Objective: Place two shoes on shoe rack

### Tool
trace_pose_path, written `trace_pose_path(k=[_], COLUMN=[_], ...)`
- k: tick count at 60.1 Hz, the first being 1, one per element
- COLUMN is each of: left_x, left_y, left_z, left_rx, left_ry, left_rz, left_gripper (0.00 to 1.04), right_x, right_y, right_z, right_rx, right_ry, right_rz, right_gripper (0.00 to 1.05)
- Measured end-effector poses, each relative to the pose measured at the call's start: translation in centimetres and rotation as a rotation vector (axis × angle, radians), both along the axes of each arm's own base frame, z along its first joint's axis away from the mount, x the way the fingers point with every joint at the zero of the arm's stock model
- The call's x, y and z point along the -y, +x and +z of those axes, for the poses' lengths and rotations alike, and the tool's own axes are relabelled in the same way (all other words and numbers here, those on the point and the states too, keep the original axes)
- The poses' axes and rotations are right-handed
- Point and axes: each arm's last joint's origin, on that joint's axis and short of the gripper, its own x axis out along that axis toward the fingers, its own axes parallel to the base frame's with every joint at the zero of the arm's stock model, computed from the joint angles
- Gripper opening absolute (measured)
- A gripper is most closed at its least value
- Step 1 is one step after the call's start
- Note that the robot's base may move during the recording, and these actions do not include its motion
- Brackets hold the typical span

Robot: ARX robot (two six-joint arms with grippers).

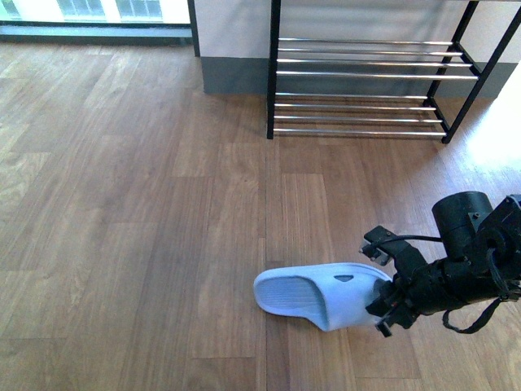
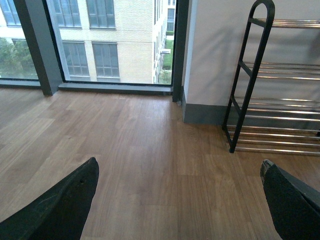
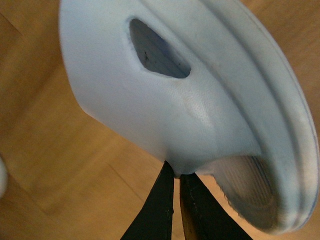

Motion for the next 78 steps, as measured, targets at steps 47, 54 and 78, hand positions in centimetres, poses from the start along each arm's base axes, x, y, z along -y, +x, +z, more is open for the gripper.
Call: trace_pose_path(k=[47,54,78], left_x=[0.0,0.0,0.0], left_y=[0.0,0.0,0.0], left_z=[0.0,0.0,0.0], left_rx=[0.0,0.0,0.0], left_ry=[0.0,0.0,0.0], left_rz=[0.0,0.0,0.0], left_gripper=[0.95,0.95,0.95], right_x=[1.7,2.3,-1.6], right_y=[-0.9,-1.7,1.3], right_z=[10.9,11.1,10.4], right_rx=[0.104,0.077,0.269], right_ry=[-0.141,-0.189,-0.119], right_rz=[0.434,0.453,0.338], right_gripper=[0.01,0.01,0.23])
